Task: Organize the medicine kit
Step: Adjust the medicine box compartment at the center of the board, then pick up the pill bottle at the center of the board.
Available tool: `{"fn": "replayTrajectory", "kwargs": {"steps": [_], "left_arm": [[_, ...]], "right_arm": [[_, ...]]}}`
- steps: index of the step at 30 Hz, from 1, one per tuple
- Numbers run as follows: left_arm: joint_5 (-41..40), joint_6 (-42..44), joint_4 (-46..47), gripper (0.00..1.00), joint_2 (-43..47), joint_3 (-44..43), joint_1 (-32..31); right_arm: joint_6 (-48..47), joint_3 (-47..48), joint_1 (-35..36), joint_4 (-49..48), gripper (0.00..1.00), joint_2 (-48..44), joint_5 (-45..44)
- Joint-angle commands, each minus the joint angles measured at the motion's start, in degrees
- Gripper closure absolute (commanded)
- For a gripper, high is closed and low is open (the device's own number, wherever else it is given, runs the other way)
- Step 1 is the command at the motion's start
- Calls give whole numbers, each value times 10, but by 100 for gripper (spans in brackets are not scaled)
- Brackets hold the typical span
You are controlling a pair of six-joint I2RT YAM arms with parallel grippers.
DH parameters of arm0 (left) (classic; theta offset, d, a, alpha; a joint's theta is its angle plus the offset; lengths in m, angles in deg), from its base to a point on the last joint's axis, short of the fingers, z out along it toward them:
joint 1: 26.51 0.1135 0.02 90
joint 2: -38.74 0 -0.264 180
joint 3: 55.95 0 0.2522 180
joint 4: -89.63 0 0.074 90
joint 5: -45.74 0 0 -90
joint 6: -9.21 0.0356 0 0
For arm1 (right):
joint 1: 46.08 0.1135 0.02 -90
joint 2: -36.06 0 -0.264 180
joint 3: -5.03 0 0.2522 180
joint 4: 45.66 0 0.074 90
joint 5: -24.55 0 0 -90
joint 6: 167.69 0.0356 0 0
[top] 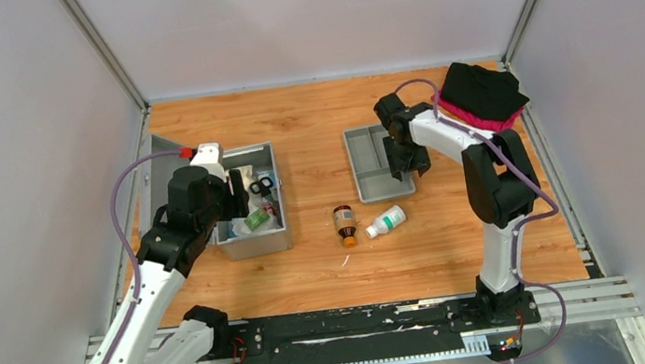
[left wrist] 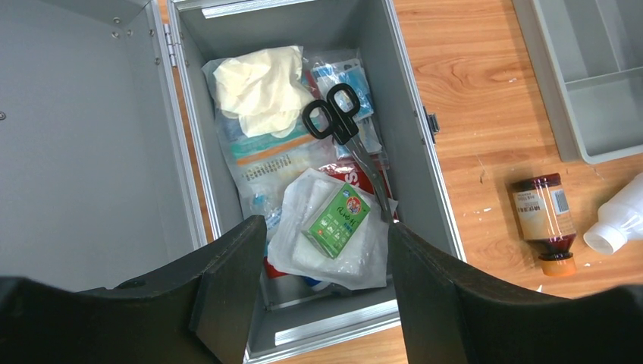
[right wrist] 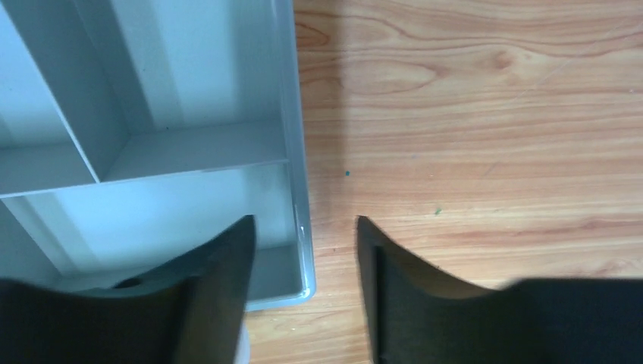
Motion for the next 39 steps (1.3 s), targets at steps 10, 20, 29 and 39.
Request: {"fn": "replayTrajectory", "kwargs": {"steps": [10, 20, 29, 39], "left_arm": [[1, 6, 0, 34, 8, 7, -7], [2, 6, 1, 34, 8, 8, -14], [0, 6, 2, 34, 5, 8, -14], [0, 6, 3, 34, 5, 8, -15]], "right_arm": [[197, -61, 6, 15, 40, -166, 7], [535, -220, 98, -6, 26, -320, -5], [573, -255, 114, -36, 19, -281, 56], [577, -275, 118, -75, 26, -235, 65]]}}
